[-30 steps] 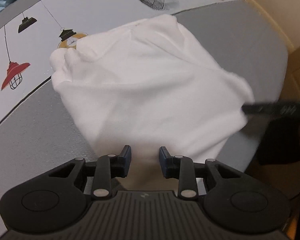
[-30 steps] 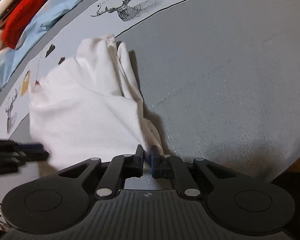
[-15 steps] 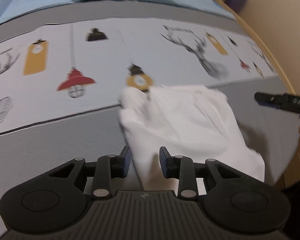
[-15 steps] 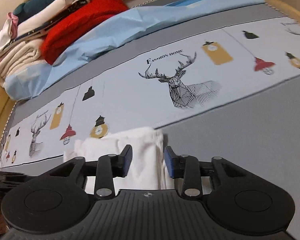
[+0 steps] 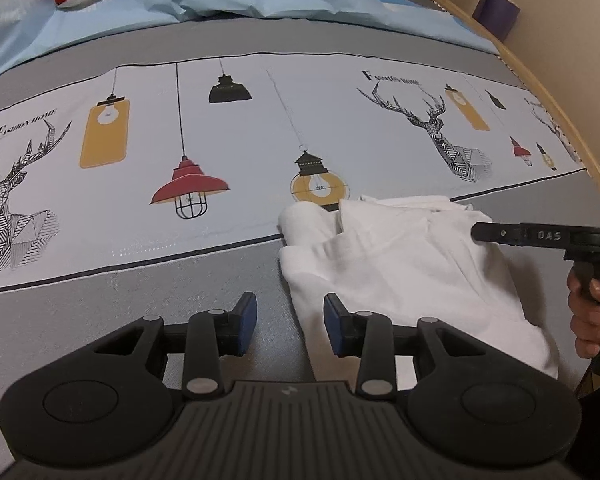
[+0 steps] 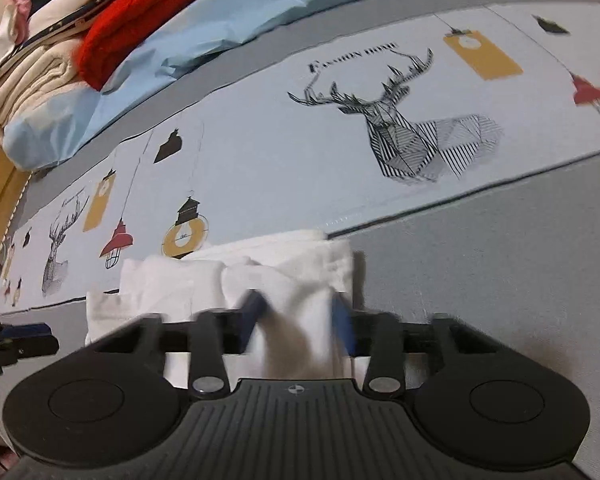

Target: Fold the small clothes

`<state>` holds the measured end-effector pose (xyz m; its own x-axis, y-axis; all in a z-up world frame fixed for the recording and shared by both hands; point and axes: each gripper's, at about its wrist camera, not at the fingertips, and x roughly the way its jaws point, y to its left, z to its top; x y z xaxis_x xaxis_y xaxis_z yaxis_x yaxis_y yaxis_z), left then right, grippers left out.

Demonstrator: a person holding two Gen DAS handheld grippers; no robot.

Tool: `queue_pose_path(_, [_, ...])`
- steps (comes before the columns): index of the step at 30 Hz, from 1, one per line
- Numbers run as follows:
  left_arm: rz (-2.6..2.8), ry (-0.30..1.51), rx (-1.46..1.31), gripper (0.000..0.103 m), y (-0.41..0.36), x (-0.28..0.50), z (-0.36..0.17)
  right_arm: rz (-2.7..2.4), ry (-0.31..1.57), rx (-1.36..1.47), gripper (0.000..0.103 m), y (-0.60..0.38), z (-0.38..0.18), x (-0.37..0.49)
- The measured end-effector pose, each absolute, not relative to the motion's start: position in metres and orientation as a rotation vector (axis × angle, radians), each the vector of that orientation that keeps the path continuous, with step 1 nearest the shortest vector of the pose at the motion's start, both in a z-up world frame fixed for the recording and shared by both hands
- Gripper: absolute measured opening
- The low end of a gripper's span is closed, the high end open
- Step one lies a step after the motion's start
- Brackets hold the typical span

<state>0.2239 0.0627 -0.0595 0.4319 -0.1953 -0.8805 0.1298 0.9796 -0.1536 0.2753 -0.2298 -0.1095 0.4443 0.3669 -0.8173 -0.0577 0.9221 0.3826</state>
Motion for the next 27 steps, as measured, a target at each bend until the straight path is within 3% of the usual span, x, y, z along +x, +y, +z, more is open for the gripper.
queue_pose_path(6, [-0.21, 1.101, -0.064, 0.041, 0.055, 0.225, -0.06, 0.186, 0.956, 0.311, 0.007, -0.236, -0.091, 0.271])
queue_pose_path(11, [-0.218, 1.098, -0.078, 0.041, 0.049, 0.228, -0.061, 0.067, 1.034, 0.364, 0.014, -0.257, -0.104, 0.274])
queue_pose_path(17, [-0.263, 1.08, -0.109, 0.041, 0.036, 0.235, -0.06, 0.249, 0.907, 0.289, 0.016, -0.266, -0.061, 0.252])
queue_pose_path(22, [-0.324, 1.092, -0.115, 0.041, 0.017, 0.239, -0.065, 0.635, 1.062, 0.123, 0.016, -0.245, -0.068, 0.218])
queue_pose_path(27, [-0.301, 1.181, -0.098, 0.041, 0.011, 0.248, -0.094, 0.625, 1.27, -0.139, 0.015, -0.237, -0.11, 0.196])
